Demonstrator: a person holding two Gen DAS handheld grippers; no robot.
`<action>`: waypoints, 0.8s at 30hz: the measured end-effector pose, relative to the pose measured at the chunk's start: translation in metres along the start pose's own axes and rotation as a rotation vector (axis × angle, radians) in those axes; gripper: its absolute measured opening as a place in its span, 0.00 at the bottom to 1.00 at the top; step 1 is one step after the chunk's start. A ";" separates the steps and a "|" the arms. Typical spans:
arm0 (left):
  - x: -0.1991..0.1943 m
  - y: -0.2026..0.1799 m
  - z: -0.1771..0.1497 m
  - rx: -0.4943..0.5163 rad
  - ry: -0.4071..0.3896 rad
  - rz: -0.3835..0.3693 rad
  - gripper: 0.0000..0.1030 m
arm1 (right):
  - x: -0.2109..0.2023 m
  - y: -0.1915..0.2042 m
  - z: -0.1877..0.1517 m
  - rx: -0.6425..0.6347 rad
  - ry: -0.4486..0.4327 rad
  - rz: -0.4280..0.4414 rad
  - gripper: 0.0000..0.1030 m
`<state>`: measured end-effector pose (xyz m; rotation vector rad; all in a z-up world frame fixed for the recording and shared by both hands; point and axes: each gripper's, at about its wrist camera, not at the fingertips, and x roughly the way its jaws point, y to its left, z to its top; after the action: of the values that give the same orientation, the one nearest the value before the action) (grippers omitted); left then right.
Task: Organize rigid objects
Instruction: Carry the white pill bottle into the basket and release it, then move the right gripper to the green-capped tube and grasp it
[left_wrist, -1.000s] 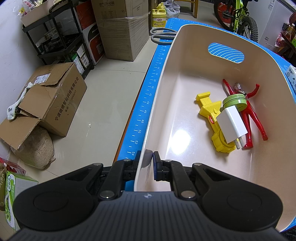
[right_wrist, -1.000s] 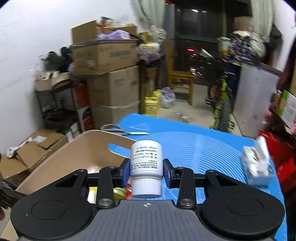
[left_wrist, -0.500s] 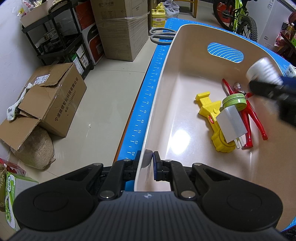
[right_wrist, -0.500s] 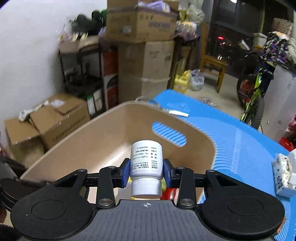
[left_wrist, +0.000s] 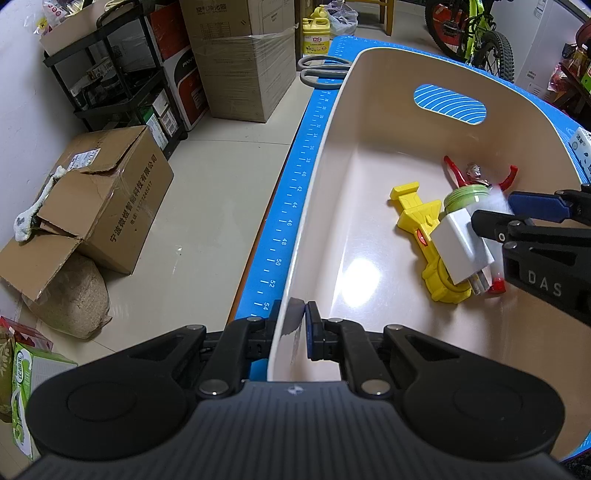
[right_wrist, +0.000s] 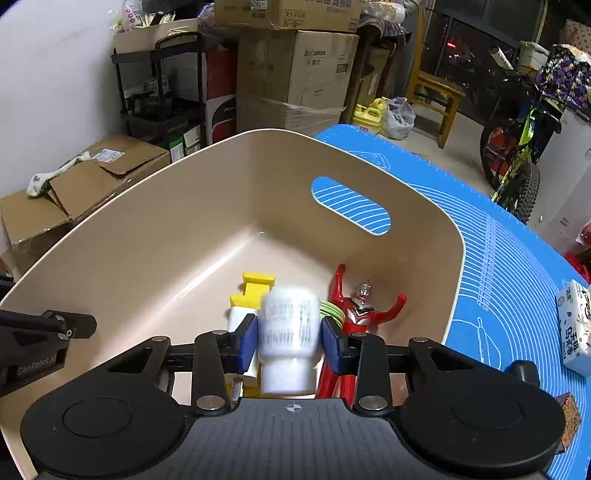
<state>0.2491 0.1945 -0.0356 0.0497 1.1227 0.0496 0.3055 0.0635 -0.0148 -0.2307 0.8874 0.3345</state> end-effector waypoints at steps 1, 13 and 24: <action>0.000 0.000 0.000 0.000 0.000 0.001 0.13 | -0.001 0.000 -0.001 0.005 -0.004 0.004 0.50; 0.000 -0.001 0.000 0.003 -0.001 0.001 0.13 | -0.042 -0.018 -0.001 0.025 -0.158 -0.001 0.68; 0.000 0.000 0.000 0.003 -0.001 0.000 0.13 | -0.079 -0.076 -0.014 0.096 -0.259 -0.105 0.79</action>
<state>0.2487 0.1943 -0.0356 0.0521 1.1222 0.0480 0.2782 -0.0262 0.0436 -0.1407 0.6315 0.2174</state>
